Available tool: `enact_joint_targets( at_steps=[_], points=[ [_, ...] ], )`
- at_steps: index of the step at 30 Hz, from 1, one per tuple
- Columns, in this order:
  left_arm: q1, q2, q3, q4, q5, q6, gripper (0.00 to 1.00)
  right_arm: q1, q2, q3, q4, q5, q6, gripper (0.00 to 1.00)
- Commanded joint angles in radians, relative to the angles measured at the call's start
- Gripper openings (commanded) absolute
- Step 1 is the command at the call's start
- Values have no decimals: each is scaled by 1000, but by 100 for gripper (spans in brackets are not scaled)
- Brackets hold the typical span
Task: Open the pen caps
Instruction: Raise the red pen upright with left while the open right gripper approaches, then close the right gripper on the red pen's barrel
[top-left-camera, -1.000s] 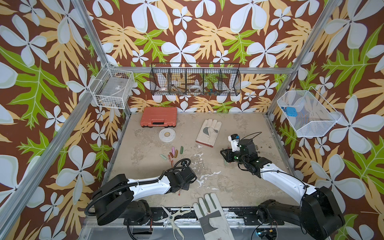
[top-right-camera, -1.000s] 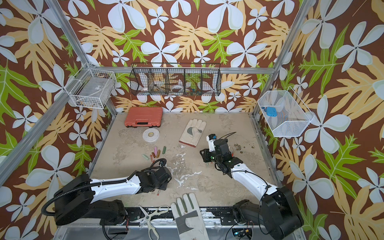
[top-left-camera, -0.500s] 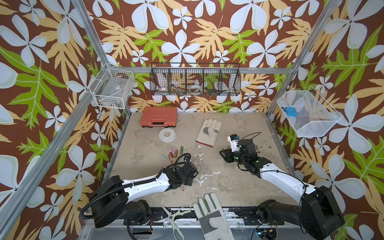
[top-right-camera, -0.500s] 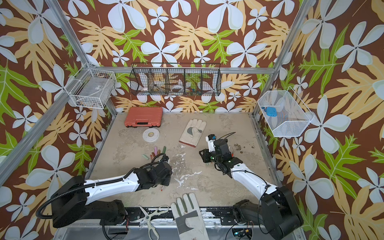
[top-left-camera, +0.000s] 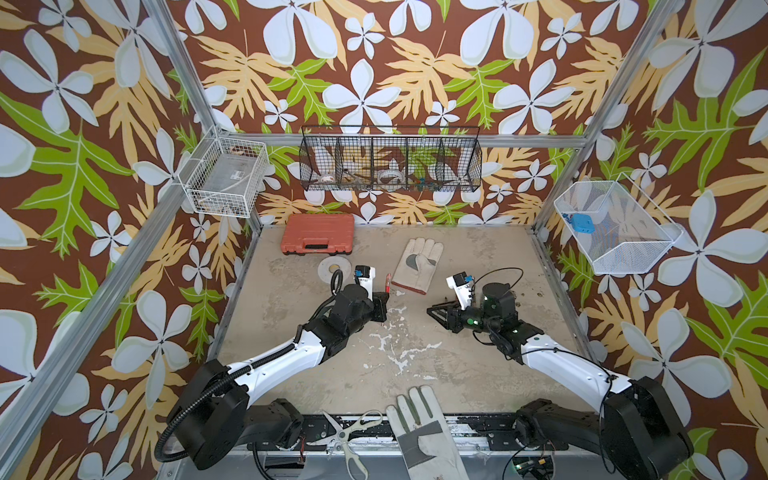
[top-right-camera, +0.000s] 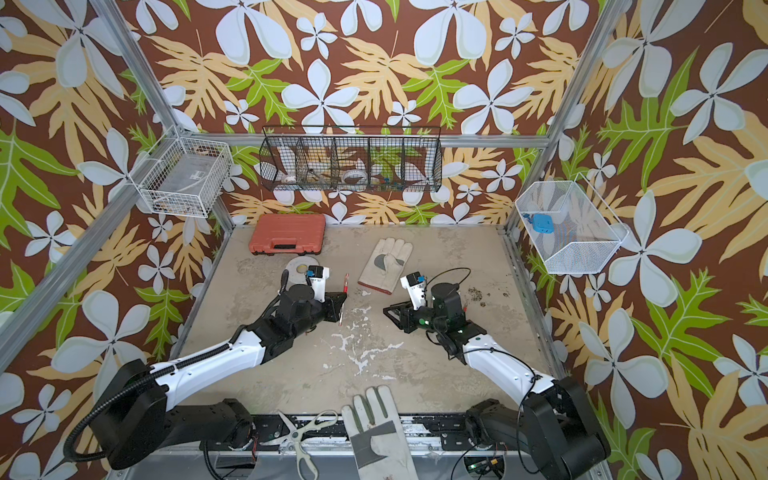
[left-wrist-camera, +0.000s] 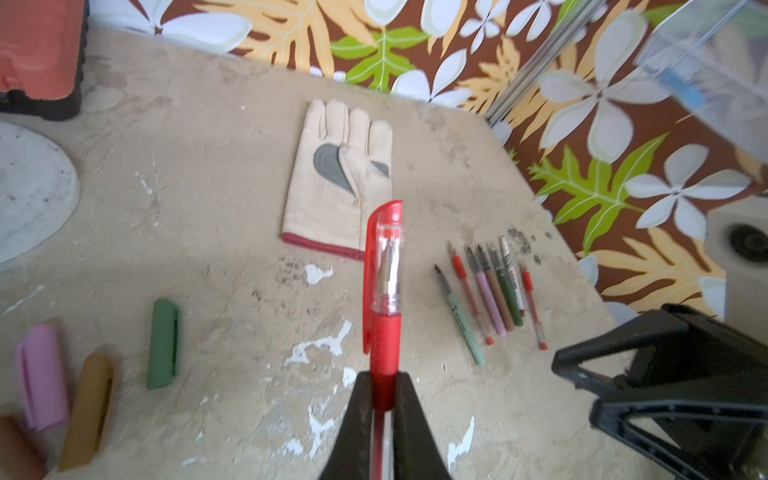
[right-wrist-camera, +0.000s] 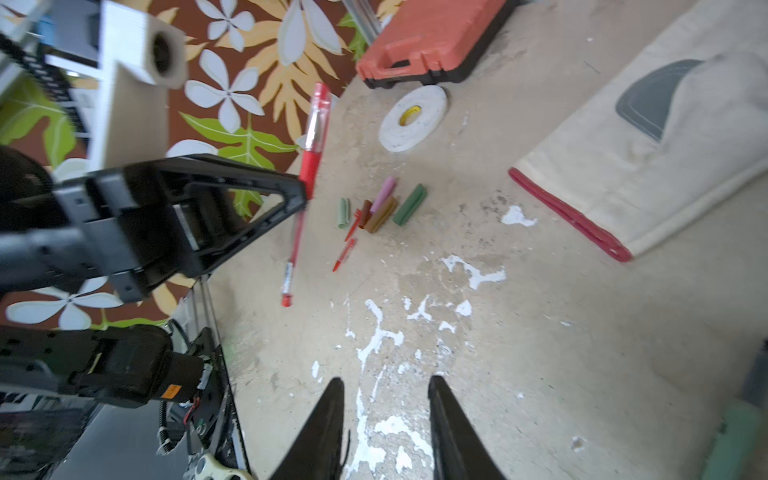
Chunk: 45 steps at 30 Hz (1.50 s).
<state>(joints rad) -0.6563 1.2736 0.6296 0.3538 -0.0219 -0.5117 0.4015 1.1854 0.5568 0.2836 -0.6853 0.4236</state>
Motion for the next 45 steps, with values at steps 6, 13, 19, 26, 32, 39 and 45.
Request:
enact_joint_targets(
  at_steps=[6, 13, 19, 26, 32, 39, 45],
  points=[
    [11, 15, -117, 419, 272, 13, 0, 3, -25, -53, 212, -135, 52, 38],
    [11, -30, -194, 509, 310, 11, 0, 29, -23, -72, 264, -172, 45, 39],
    [11, -61, -240, 599, 365, 2, 0, 75, -30, -67, 255, -146, 4, 38],
    [11, -77, -278, 693, 442, -45, 0, 100, -47, -80, 294, -133, -7, 36],
    [10, -26, -294, 837, 543, -103, 0, 148, -61, -86, 303, -142, -47, 37],
    [9, 0, -289, 877, 583, -120, 0, 218, -14, -59, 296, -153, -80, 41],
    [8, 4, -295, 902, 595, -128, 0, 247, 27, -47, 322, -160, -74, 38]
  ],
)
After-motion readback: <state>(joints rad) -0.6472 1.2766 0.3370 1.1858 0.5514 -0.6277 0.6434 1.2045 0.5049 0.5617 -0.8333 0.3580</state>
